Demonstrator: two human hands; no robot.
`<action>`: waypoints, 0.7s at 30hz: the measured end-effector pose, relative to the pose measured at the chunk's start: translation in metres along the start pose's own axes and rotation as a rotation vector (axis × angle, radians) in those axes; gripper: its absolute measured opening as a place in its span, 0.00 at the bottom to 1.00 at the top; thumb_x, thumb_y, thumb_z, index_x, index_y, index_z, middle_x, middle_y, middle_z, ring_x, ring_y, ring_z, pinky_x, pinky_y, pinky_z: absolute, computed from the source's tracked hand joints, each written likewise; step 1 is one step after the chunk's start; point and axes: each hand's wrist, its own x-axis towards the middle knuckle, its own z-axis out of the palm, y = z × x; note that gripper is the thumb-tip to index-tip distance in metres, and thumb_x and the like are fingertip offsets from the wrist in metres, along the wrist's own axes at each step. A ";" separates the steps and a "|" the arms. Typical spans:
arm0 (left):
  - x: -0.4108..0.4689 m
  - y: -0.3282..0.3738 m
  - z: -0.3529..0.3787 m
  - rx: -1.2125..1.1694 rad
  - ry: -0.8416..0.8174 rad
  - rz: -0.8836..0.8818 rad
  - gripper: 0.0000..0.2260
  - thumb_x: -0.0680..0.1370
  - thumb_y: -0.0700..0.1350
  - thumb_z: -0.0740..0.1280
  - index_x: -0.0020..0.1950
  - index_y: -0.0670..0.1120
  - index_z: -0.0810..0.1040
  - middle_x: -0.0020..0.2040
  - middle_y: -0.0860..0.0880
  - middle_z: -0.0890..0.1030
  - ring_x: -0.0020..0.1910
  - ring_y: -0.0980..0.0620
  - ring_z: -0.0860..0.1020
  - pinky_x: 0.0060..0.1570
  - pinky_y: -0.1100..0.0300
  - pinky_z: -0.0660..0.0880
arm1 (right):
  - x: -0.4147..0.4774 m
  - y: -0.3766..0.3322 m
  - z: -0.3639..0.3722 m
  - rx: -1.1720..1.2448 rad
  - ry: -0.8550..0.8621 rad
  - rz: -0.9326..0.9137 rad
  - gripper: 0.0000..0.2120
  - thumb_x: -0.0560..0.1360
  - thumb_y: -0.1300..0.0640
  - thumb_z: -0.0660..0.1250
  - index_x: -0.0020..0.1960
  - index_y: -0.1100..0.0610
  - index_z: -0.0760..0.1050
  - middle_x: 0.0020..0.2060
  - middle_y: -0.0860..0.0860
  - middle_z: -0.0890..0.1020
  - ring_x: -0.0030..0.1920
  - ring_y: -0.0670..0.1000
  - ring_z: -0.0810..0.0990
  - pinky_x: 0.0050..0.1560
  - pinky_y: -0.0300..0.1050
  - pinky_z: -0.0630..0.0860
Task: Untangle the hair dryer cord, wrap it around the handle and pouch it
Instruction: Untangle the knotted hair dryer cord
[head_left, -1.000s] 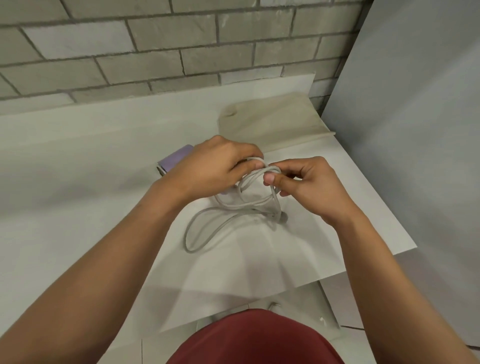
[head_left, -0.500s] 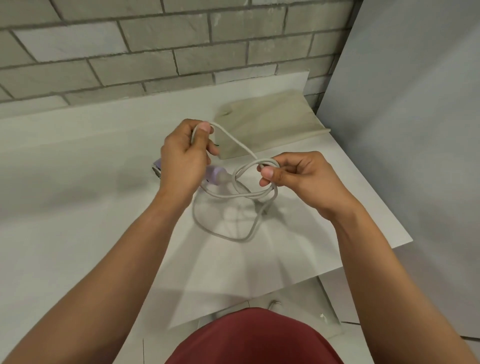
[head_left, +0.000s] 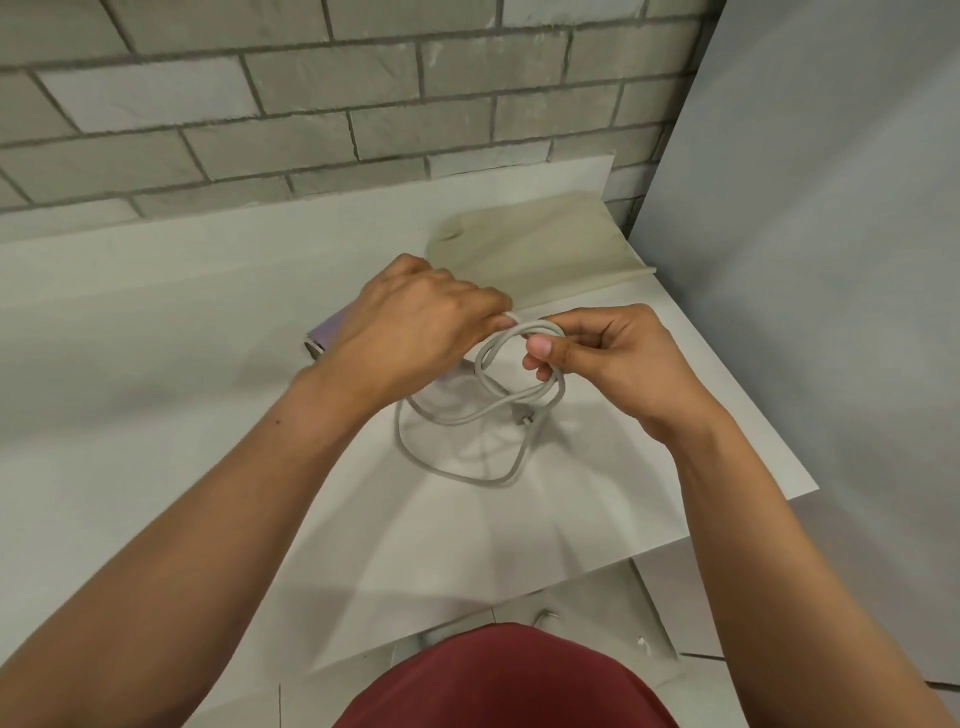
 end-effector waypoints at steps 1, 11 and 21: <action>-0.002 0.002 0.003 -0.005 0.041 -0.037 0.17 0.86 0.56 0.56 0.54 0.49 0.81 0.37 0.52 0.84 0.43 0.42 0.82 0.56 0.49 0.72 | -0.001 0.001 -0.001 0.025 0.013 -0.001 0.05 0.76 0.50 0.77 0.50 0.49 0.89 0.43 0.53 0.89 0.41 0.50 0.87 0.49 0.40 0.81; -0.012 -0.002 0.004 -0.526 0.300 -0.664 0.12 0.83 0.56 0.61 0.49 0.52 0.81 0.36 0.60 0.85 0.42 0.55 0.84 0.48 0.49 0.80 | -0.002 0.006 0.000 0.055 0.018 -0.013 0.06 0.78 0.54 0.76 0.54 0.48 0.88 0.47 0.51 0.90 0.34 0.48 0.80 0.44 0.39 0.79; -0.019 -0.006 -0.001 -0.204 0.031 -0.160 0.29 0.81 0.50 0.70 0.80 0.51 0.66 0.74 0.48 0.73 0.69 0.43 0.74 0.67 0.45 0.72 | 0.000 0.004 0.001 -0.015 0.004 0.043 0.05 0.77 0.53 0.77 0.53 0.48 0.88 0.45 0.50 0.90 0.33 0.48 0.76 0.42 0.38 0.77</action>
